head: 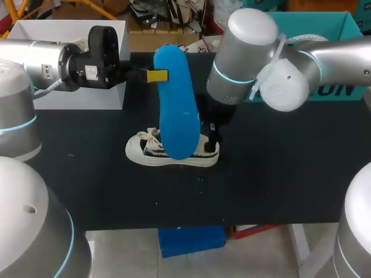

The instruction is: Take the shoe out of the shoebox, open the shoe tongue, remove and reinsert the insole, then place the shoe into the shoebox

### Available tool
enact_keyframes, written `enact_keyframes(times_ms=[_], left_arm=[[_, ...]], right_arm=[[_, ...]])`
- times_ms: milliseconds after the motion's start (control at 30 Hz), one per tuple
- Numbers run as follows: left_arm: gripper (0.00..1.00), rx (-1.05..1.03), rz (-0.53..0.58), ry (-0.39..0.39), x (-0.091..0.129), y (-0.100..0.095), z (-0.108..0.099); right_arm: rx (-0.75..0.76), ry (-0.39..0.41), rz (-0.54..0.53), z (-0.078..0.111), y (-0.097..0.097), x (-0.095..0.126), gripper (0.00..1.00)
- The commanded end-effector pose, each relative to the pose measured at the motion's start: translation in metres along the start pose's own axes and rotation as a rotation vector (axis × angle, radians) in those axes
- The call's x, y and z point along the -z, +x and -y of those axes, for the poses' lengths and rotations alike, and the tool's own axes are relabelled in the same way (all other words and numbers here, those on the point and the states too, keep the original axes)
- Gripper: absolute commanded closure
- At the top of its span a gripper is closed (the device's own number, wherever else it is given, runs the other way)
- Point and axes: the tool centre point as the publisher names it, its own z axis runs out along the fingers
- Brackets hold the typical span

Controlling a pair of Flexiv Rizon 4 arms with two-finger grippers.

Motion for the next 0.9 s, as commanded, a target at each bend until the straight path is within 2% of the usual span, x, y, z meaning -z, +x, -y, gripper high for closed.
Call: enact_keyframes(times_ms=[33,833,900], left_arm=[[1.00,-0.001,0.001,0.001,-0.0012,-0.0009,-0.0011],[1.00,-0.001,0.001,0.001,-0.0012,-0.0009,-0.0011],[1.00,-0.001,0.001,0.001,-0.0012,-0.0009,-0.0011]], right_arm=[[0.003,0.181,0.007,-0.0049,0.0010,0.0008,0.00],[-0.003,0.149,0.009,-0.0041,0.0048,-0.0047,0.00],[0.007,0.120,0.010,-0.0033,0.0052,-0.0044,0.00]])
